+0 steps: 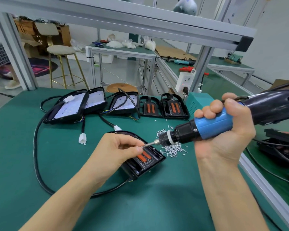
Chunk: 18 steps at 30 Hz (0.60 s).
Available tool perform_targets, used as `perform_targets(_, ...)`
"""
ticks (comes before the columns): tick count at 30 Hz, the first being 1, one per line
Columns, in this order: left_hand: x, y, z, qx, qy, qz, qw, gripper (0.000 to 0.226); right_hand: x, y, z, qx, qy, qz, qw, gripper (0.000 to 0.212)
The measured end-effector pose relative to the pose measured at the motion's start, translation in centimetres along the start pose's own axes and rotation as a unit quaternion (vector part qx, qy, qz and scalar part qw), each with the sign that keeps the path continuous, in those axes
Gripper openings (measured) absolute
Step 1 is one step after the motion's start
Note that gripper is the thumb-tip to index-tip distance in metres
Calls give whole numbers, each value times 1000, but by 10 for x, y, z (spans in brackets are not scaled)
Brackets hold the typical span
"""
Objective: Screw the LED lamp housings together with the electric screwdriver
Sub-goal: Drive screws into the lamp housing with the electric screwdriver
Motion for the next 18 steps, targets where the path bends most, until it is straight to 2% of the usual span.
perform_targets(3, -1, 3, -6, 44, -119, -2, 992, 20, -1, 2, -3, 2, 2, 4, 1000, 10)
perform_targets(6, -4, 7, -14, 115, -290, -23, 950, 17, -4, 4, -8, 8, 12, 4, 1000, 10)
perform_targets(8, -7, 10, -15, 146, -345, -37, 926, 13, -7, 7, -13, 15, 24, 6, 1000, 11)
perform_targets(12, -8, 18, -6, 178, -357, -31, 916, 12, -11, 15, -23, 33, 59, 26, 997, 14)
perform_targets(18, -5, 22, 4, 174, -380, -6, 909, 12, -10, 20, -36, 49, 77, 49, 995, 26)
Point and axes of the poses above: each hand's wrist, its own y-axis away from the middle knuckle, its own x-axis out of the palm, z = x × y, the point moved 5 cm from there along -y, towards the middle knuckle, and after that the axes turned 1 degree about x, right-handed, at the moved point
